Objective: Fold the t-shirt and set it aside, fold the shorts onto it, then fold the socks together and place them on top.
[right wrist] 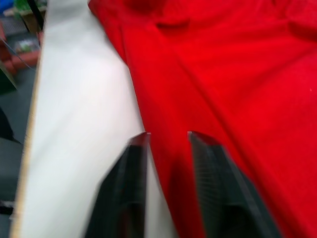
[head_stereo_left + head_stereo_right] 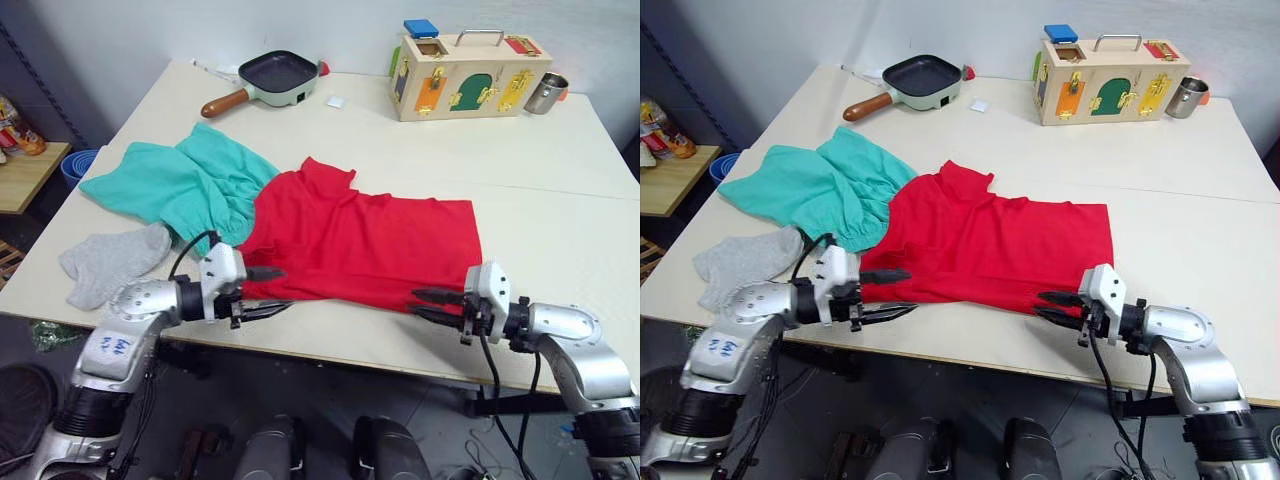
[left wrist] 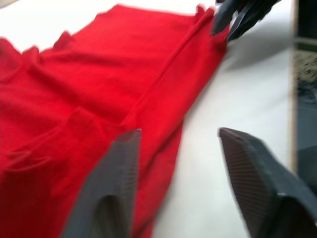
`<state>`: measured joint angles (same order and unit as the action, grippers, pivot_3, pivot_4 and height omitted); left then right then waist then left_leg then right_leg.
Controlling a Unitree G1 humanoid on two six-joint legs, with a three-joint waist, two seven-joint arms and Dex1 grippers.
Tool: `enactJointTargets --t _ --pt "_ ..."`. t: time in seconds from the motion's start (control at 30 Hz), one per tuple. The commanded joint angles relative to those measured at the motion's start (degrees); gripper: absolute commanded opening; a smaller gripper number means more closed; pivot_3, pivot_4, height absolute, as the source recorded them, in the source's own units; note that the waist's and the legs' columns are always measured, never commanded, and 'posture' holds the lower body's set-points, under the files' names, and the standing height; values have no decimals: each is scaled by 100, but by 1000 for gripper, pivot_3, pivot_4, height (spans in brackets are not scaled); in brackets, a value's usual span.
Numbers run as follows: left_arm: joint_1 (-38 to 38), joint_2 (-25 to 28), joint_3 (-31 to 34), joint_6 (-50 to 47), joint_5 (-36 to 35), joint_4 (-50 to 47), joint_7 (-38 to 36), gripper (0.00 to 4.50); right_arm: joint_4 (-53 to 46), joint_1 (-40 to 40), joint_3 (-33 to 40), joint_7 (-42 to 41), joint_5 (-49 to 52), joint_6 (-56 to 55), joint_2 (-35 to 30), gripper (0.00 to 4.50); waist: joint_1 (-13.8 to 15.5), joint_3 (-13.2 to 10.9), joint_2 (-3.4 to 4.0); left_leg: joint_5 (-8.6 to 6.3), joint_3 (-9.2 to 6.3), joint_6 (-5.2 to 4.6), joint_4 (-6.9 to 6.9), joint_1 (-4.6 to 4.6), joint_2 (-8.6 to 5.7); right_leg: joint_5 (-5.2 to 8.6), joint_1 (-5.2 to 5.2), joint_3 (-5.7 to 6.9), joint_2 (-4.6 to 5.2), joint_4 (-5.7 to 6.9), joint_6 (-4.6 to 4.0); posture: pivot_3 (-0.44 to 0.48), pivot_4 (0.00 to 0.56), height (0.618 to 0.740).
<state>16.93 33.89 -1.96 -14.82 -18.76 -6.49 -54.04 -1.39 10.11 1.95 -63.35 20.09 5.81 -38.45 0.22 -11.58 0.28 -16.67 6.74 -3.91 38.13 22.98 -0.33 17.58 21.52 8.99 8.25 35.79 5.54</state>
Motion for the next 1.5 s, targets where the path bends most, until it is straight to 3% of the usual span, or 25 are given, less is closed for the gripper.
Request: enactJointTargets --t 0.03,0.17,0.2,0.3,0.63,0.87,0.93,1.07,1.23,1.33,1.5 --pt "277 -230 -12 236 227 361 347 1402 -9 148 -302 166 -323 -402 233 0 -7 2 -3 0 -1 0 1 0 1 0 0 0 0 1 0 0 150 740" --pt "468 -378 -28 310 581 862 732 82 102 343 -726 517 -772 -553 631 0 -31 2 -4 2 -1 3 0 -2 1 0 0 0 -1 4 0 0 150 740" --pt "490 -396 -27 309 665 972 829 33 179 433 -750 683 -839 -502 747 0 -31 2 -4 2 -2 3 0 -1 1 0 1 1 -1 4 0 0 150 740" --pt "532 -397 16 312 887 1241 1106 33 518 772 -736 1120 -1106 -443 910 0 -34 2 -4 4 -1 0 2 0 1 0 1 0 0 4 0 0 150 740" --pt "463 -383 376 514 1164 1669 1861 33 2004 1591 -498 1542 -1622 -939 426 0 -41 4 -6 6 -7 1 3 2 -1 0 -1 4 2 4 0 0 150 740" --pt "428 -380 489 697 1166 1827 1977 33 3002 2114 -330 1476 -1641 -1508 182 0 -49 5 -8 9 -5 2 2 -1 0 0 -2 3 3 6 0 0 150 740" --pt "417 -341 542 835 1110 1844 1901 33 2997 2197 -94 1043 -1169 -1599 116 0 -49 5 -8 10 -3 1 3 -1 0 0 -1 3 3 6 0 0 150 740" --pt "302 -250 658 1132 377 1356 908 33 1700 1690 259 -548 377 -711 -155 0 -40 4 -8 10 -5 1 -2 2 1 0 -1 5 3 1 0 0 150 740" --pt "137 -83 448 885 72 745 197 33 793 865 39 -1063 412 -303 -563 0 -10 7 -12 7 -15 -2 1 7 2 0 -6 13 10 -10 0 0 150 740" --pt "164 -190 260 820 391 718 441 33 982 685 -64 -805 28 -326 -529 0 -21 7 -12 8 -10 -5 2 6 -3 -2 -7 9 12 -11 3 0 150 740" --pt "265 -393 -100 448 1002 1163 1017 33 2276 896 -154 -353 -779 -1213 -472 0 -31 7 -12 8 -9 -4 2 6 -3 -3 -3 9 8 -1 4 0 150 740"
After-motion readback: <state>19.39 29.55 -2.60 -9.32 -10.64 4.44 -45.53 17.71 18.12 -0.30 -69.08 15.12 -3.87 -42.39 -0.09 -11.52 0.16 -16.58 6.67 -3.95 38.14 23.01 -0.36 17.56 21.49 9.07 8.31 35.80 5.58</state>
